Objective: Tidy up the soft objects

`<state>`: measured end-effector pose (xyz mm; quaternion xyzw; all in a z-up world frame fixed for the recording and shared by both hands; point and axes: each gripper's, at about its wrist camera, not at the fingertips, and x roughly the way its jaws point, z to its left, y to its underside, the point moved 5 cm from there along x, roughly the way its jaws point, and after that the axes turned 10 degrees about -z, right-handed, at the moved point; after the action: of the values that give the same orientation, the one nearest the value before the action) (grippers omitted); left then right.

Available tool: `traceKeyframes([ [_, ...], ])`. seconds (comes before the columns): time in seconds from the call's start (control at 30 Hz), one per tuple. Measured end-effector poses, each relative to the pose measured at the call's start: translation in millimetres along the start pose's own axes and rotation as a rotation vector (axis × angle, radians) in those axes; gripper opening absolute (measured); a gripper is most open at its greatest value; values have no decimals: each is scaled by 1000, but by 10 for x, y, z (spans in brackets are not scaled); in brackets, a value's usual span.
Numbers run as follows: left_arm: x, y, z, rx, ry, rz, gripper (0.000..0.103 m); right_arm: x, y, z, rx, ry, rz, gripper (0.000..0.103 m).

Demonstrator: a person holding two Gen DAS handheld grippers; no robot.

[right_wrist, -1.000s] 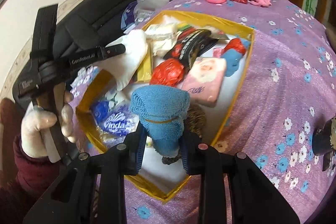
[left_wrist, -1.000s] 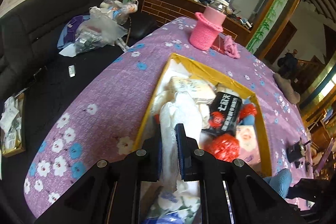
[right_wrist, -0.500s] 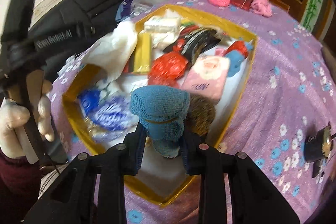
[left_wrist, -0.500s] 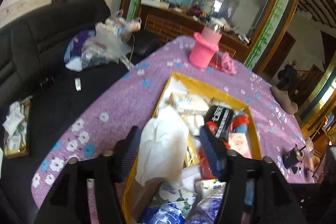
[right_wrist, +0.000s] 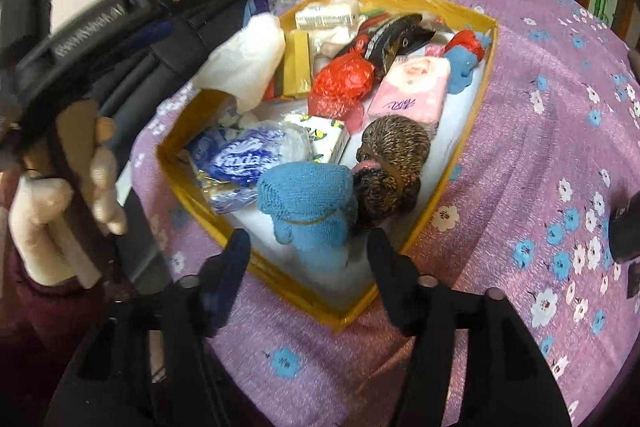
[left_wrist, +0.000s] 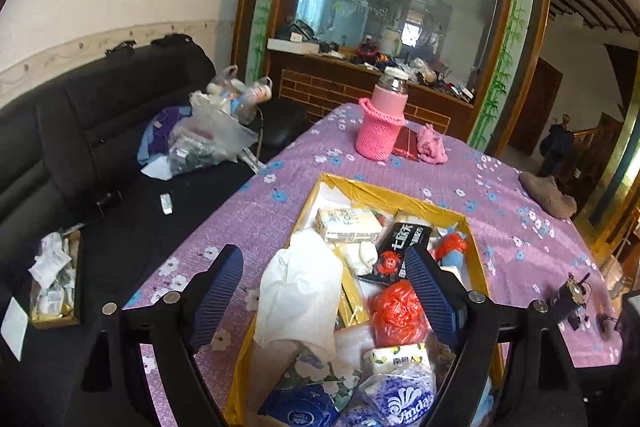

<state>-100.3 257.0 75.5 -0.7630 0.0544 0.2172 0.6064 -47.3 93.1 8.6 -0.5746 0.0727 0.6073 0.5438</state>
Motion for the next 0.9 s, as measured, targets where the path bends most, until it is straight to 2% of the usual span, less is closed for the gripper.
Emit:
traceKeyframes([
  [0.07, -63, -24, -28, 23, -33, -30, 85, -98, -10, -28, 15, -2, -38, 61],
  [0.13, -228, -73, -91, 70, -101, -102, 88, -194, -25, -85, 44, 6, -84, 61],
  [0.17, -345, -102, -128, 93, -138, -148, 91, -235, -37, -114, 56, 14, -105, 61],
  [0.2, -489, -130, -169, 107, -176, -199, 103, -285, -43, -147, 67, 26, -131, 61],
  [0.23, -625, -143, -210, 108, -195, -241, 103, -333, -50, -179, 79, 38, -158, 61],
  [0.27, -752, -142, -253, 100, -197, -269, 103, -395, -50, -216, 96, 50, -191, 61],
  [0.33, -910, -120, -321, 49, -142, -304, 103, -487, -57, -261, 128, 64, -242, 61],
  [0.37, -923, -87, -325, 10, -112, -292, 103, -527, -52, -289, 146, 69, -267, 61],
  [0.43, -797, -29, -324, -53, -85, -197, 103, -583, -30, -358, 184, 82, -304, 61],
  [0.5, -686, 69, -330, -81, -102, -103, 103, -600, -18, -399, 194, 96, -315, 61],
  [0.67, -723, 151, -477, -10, -225, -105, 103, -715, 67, -388, 109, 206, -346, 61],
  [0.77, -729, 160, -632, 26, -241, -102, 103, -735, 110, -318, 40, 257, -354, 61],
  [0.9, -714, 148, -789, 68, -263, -95, 103, -714, 158, -262, 2, 269, -351, 61],
])
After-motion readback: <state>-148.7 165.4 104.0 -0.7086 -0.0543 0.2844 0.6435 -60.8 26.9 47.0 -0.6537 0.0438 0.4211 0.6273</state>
